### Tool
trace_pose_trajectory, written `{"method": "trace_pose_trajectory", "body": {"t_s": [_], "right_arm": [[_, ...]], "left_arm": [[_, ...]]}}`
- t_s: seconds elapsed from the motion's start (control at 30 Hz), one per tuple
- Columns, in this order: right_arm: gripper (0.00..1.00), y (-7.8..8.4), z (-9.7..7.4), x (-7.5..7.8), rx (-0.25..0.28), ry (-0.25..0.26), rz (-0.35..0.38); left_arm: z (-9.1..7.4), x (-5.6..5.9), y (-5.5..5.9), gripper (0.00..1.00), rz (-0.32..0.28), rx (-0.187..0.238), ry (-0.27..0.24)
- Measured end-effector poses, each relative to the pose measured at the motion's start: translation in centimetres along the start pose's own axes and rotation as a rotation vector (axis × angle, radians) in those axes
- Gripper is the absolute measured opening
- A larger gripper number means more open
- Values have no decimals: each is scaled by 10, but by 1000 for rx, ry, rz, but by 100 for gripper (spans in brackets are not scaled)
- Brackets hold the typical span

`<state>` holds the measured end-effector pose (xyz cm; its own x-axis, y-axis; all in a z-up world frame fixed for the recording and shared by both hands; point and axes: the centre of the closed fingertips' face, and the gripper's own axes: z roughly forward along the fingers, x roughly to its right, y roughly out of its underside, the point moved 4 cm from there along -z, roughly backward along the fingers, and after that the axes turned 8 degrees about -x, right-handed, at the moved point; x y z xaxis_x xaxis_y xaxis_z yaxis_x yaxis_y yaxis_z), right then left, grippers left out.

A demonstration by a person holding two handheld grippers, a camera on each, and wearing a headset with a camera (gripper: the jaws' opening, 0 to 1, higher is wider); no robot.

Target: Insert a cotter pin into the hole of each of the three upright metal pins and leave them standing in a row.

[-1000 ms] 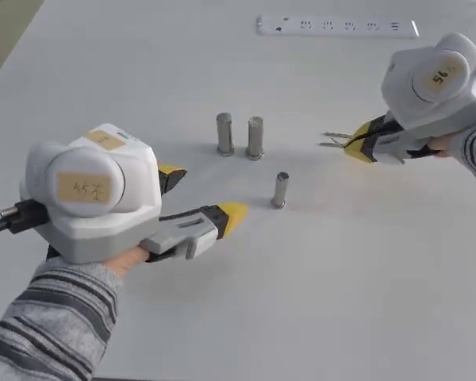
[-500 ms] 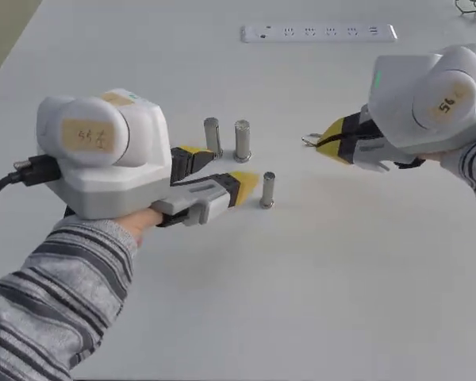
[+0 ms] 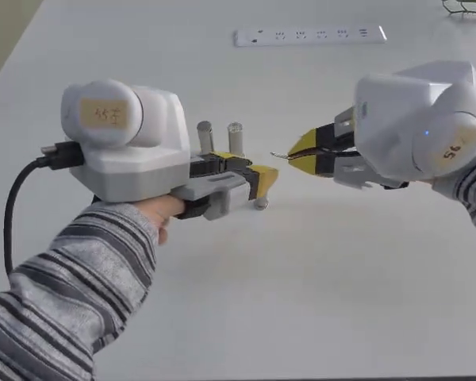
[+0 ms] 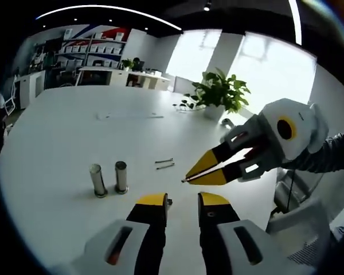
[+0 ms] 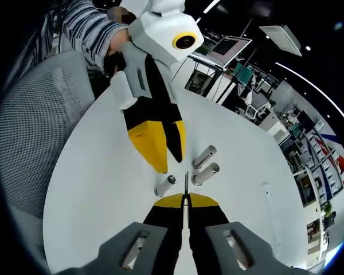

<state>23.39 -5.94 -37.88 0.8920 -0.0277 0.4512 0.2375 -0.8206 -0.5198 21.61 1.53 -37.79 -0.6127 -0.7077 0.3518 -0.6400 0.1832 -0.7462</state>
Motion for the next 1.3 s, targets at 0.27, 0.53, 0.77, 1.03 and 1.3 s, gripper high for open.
{"method": "trace_pose_trajectory", "body": {"t_s": [0.27,0.53,0.77,1.03,1.3], "right_arm": [[0,-8,-3,-5,32,-5,-26],[0,-11,-8,-9,46,0,-23],[0,-9,-9,-11,49,1,-8],[0,-9,-11,-15,81,-28,92],[7,-4,-12,-21,154,-154,319]], "left_arm": [[2,7,-3,9,-72,21,50],[1,10,-4,0,-118,38,71],[2,12,-4,0,-137,43,85],[1,18,-1,0,-5,33,88],[1,22,9,0,203,-3,99]]}}
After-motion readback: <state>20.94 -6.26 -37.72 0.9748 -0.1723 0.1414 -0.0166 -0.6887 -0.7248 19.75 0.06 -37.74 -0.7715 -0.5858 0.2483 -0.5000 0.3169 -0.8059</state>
